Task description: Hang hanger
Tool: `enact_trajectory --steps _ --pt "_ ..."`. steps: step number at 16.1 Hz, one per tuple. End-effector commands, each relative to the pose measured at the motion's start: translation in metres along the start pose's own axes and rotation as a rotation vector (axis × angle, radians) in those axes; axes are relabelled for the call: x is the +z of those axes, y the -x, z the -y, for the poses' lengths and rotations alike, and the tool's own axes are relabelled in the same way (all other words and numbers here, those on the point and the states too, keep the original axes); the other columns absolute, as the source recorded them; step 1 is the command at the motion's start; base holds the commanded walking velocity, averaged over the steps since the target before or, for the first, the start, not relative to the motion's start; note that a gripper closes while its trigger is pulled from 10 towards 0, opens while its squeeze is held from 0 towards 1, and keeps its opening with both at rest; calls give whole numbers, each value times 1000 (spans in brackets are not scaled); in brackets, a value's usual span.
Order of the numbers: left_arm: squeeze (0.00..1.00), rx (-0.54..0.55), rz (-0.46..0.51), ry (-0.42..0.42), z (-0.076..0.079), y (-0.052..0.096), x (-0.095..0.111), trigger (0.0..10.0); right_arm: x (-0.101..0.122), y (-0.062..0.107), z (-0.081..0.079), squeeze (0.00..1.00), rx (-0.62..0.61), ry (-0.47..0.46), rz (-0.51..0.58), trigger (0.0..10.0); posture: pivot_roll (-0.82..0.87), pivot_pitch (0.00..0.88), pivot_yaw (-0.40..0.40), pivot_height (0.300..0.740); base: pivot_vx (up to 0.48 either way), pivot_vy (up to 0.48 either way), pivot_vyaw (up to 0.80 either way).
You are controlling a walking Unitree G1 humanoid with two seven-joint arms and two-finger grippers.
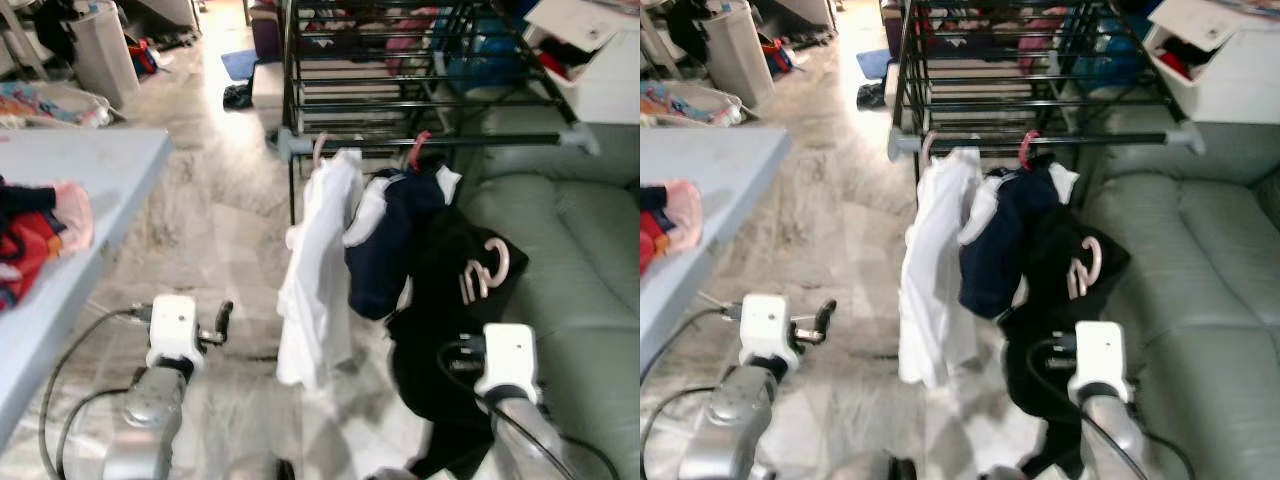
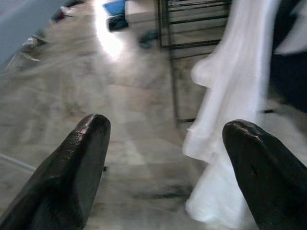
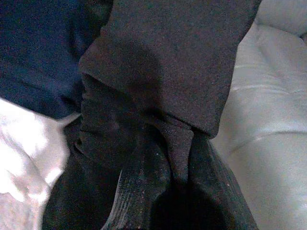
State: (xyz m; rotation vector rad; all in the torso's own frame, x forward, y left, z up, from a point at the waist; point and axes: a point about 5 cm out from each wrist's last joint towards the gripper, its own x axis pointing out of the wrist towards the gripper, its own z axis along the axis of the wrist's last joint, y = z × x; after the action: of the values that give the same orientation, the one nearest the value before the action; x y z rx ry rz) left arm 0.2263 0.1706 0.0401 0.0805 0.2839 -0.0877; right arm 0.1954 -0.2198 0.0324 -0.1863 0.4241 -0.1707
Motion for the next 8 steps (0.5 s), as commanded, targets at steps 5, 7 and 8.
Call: enact_trajectory --steps 5,7,8 --pt "0 9 0 -37 -3 1 0 10000 6 -5 -2 0 -8 -11 26 10000 -27 0 16 740 -100 0 0" --pt "0 3 -1 -40 -3 1 0 10000 5 -5 -2 0 -12 -17 22 10000 -28 0 19 740 -259 0 0" --pt "0 2 0 -42 -3 0 0 10000 4 -5 -1 0 -14 -18 20 10000 -29 0 20 740 -251 0 0"
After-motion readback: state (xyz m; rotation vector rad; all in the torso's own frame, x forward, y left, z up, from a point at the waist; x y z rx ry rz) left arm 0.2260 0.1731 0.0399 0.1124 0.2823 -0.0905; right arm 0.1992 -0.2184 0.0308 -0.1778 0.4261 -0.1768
